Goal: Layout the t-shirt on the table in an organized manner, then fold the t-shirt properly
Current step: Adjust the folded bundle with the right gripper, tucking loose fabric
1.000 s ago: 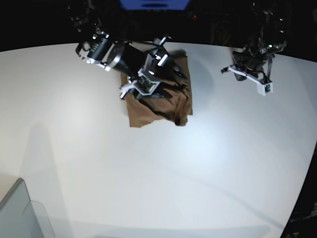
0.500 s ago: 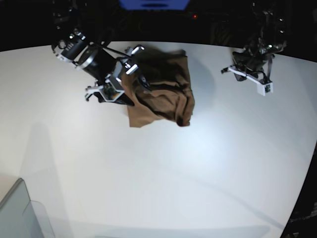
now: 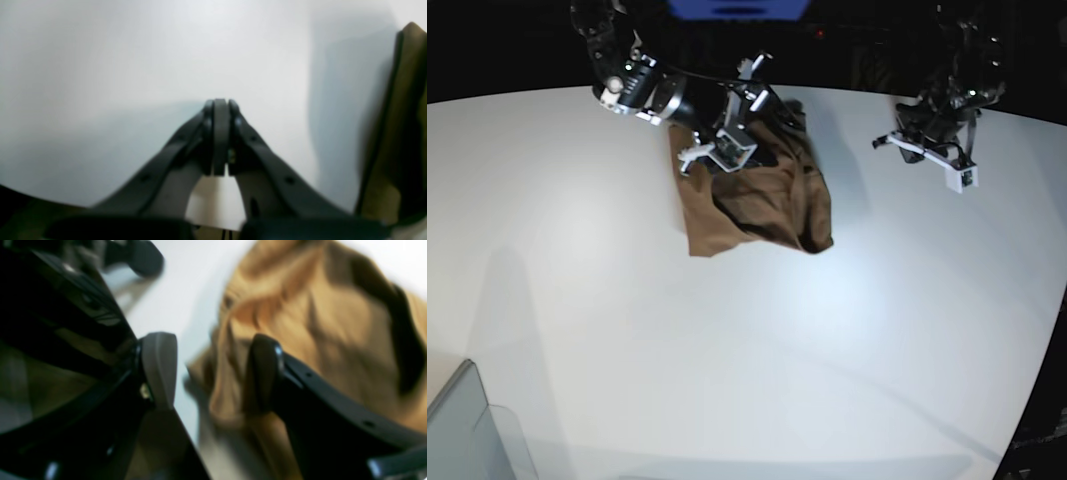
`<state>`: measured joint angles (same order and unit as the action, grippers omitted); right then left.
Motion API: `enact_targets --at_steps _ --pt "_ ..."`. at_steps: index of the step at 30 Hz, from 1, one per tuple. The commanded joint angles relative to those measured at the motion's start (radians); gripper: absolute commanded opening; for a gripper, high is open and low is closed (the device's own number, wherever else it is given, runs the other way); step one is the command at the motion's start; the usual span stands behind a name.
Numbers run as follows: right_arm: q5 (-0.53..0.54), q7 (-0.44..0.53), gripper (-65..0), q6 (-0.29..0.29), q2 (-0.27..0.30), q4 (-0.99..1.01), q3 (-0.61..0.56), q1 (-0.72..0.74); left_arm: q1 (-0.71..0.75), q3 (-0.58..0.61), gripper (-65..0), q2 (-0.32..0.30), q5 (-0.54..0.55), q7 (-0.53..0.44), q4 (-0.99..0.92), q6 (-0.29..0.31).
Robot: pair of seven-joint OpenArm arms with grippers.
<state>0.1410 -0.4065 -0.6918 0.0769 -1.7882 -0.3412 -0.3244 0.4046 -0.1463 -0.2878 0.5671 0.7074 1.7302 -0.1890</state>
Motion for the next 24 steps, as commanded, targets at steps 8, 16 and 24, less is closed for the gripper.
enact_targets --at_steps 8,16,24 --pt "0.018 0.013 -28.5 -0.006 0.013 -0.015 -0.072 -0.015 0.009 -0.006 -65.0 -0.015 0.003 -0.005 0.070 0.003" --pt "0.019 0.014 -28.5 -0.006 0.005 -0.146 0.080 -0.045 0.021 -0.009 -65.0 -0.021 0.003 -0.007 0.092 0.003" --pt "0.015 0.021 -28.5 -0.006 -0.013 -0.005 0.113 -0.018 0.021 -0.009 -65.0 -0.021 0.003 -0.005 0.090 0.003"
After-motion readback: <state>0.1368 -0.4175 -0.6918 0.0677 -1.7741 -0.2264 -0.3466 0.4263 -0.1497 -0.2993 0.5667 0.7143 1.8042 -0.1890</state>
